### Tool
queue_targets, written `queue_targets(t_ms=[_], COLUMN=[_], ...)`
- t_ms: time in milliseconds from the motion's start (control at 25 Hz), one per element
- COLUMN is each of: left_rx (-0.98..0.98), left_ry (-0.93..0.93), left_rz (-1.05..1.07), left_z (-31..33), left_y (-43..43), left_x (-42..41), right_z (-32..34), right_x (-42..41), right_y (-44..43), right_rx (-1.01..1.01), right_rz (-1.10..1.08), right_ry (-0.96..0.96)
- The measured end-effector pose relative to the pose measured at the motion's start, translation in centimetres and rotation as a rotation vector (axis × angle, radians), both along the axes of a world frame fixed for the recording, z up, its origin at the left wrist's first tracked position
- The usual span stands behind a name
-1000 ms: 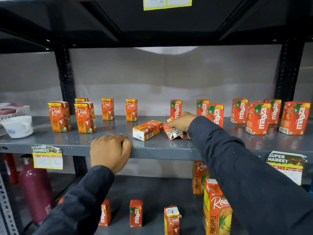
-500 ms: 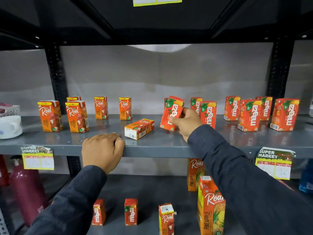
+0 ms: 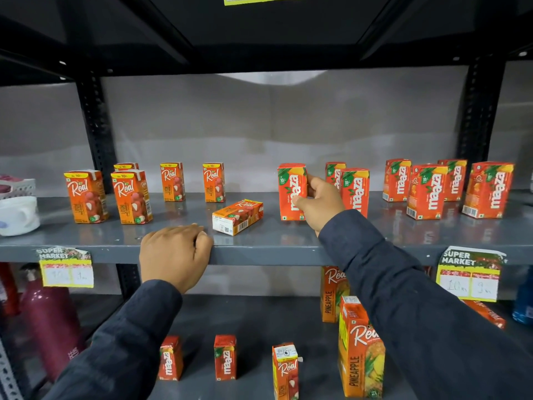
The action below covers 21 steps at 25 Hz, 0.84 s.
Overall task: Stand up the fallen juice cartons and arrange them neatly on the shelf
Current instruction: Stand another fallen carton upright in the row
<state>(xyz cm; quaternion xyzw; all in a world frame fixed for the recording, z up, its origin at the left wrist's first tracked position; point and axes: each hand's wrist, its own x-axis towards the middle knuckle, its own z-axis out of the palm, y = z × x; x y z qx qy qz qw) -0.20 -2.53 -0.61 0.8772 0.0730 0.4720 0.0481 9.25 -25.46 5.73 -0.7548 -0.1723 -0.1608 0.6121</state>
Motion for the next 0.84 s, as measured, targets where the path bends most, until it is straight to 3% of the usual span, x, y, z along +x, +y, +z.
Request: queue_targets(t_ms=[840], left_rx=[0.022], left_ry=[-0.052], left_rz=[-0.004], left_z=[-0.02], left_y=[0.15], left_x=[0.09], right_z=[0.75], right_x=[-0.22], right_y=[-0.48], right_rx=[-0.311], right_rz=[-0.066], right_ry=[0.126])
